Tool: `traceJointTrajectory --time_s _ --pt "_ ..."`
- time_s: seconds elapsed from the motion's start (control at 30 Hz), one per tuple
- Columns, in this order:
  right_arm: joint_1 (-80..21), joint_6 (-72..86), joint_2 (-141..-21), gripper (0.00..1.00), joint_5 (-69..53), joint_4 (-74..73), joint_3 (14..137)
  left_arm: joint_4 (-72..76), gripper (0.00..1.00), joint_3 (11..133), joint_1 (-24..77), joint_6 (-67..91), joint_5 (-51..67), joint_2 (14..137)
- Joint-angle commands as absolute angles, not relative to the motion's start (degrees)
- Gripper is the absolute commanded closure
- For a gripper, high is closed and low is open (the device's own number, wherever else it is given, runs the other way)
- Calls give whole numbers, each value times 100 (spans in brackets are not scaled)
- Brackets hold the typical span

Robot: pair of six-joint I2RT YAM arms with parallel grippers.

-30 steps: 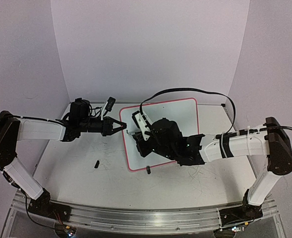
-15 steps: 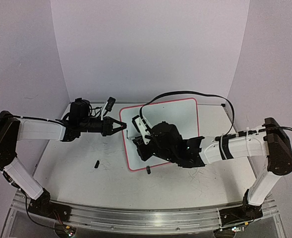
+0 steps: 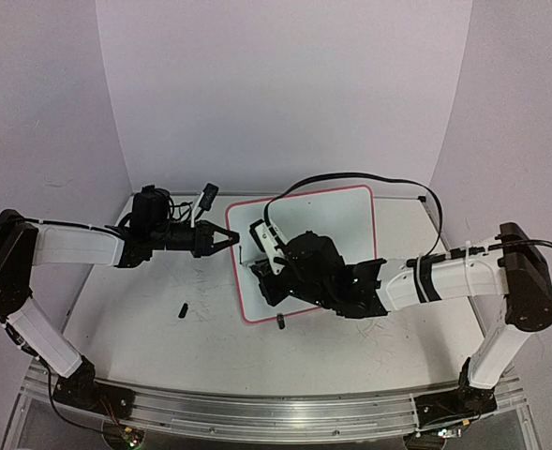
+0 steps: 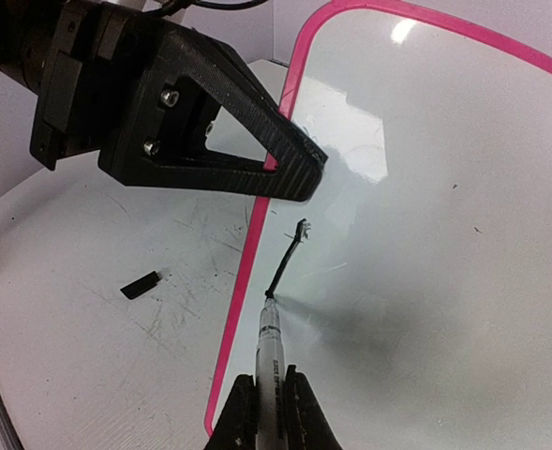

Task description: Write a sentence on the whiteboard

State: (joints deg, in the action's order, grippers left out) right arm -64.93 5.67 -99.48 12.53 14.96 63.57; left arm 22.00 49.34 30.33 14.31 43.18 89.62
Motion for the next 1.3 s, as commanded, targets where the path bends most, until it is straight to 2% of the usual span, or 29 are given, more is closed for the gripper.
traceJointTrajectory --time_s 0.0,0.47,0.77,1.27 --pt "-6498 641 -10099 100 1271 1424 6281 2229 100 4902 3029 1046 4072 8708" --pt "-6513 640 -10049 100 1287 1423 6334 2206 100 4915 3028 1049 4066 8704" --pt "-6503 604 -9160 100 903 1773 6209 2197 100 4912 3025 1028 4035 8730" --pt "-6402 397 -9671 100 1389 1740 6487 2171 100 4884 3023 1011 4010 8643"
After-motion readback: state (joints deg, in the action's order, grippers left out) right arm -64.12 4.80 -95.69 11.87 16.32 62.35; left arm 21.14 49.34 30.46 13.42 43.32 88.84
